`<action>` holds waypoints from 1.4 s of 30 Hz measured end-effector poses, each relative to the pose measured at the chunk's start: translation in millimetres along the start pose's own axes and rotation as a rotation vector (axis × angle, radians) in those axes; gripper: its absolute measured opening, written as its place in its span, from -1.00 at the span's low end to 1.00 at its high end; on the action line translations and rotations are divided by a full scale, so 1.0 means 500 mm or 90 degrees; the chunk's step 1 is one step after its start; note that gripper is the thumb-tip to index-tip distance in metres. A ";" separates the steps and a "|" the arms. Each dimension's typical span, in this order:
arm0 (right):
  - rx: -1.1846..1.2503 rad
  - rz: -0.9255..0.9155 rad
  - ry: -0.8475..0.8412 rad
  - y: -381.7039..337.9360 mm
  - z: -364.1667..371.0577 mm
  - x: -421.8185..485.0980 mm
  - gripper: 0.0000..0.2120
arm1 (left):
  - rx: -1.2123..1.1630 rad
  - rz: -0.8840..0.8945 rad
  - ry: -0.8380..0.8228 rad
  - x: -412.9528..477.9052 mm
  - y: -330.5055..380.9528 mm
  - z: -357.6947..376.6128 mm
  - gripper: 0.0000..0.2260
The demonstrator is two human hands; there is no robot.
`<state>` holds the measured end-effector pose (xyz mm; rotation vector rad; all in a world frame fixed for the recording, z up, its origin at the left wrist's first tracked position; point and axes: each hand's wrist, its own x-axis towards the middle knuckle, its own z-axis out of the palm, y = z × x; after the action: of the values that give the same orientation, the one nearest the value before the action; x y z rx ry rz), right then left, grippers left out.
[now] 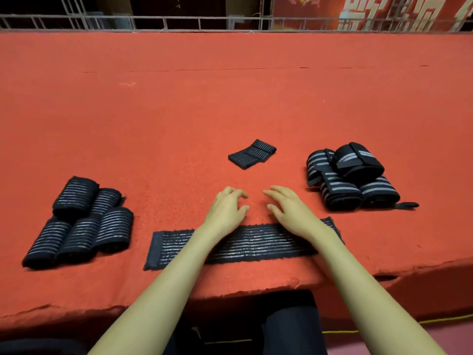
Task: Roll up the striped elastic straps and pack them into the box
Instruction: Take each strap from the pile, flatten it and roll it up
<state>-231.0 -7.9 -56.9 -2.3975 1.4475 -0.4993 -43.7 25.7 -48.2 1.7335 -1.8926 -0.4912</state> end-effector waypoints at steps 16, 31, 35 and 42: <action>0.090 0.203 0.166 0.108 0.063 0.338 -0.47 | 0.029 -0.045 0.022 0.312 -0.071 0.052 -0.68; 0.208 0.119 0.239 0.113 0.057 0.327 -0.84 | -0.392 -0.077 0.218 0.254 -0.077 0.051 -0.86; 0.181 0.111 0.188 0.090 0.067 0.277 -0.83 | -0.299 -0.018 0.196 0.184 -0.064 0.050 -0.90; 0.241 0.063 0.184 0.001 0.062 0.146 -0.84 | -0.149 -0.003 0.181 0.014 -0.054 0.000 -0.89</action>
<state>-185.9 -70.7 -74.7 -2.0074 1.4201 -1.0281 -22.6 15.6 -63.2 1.5630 -1.5672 -0.4241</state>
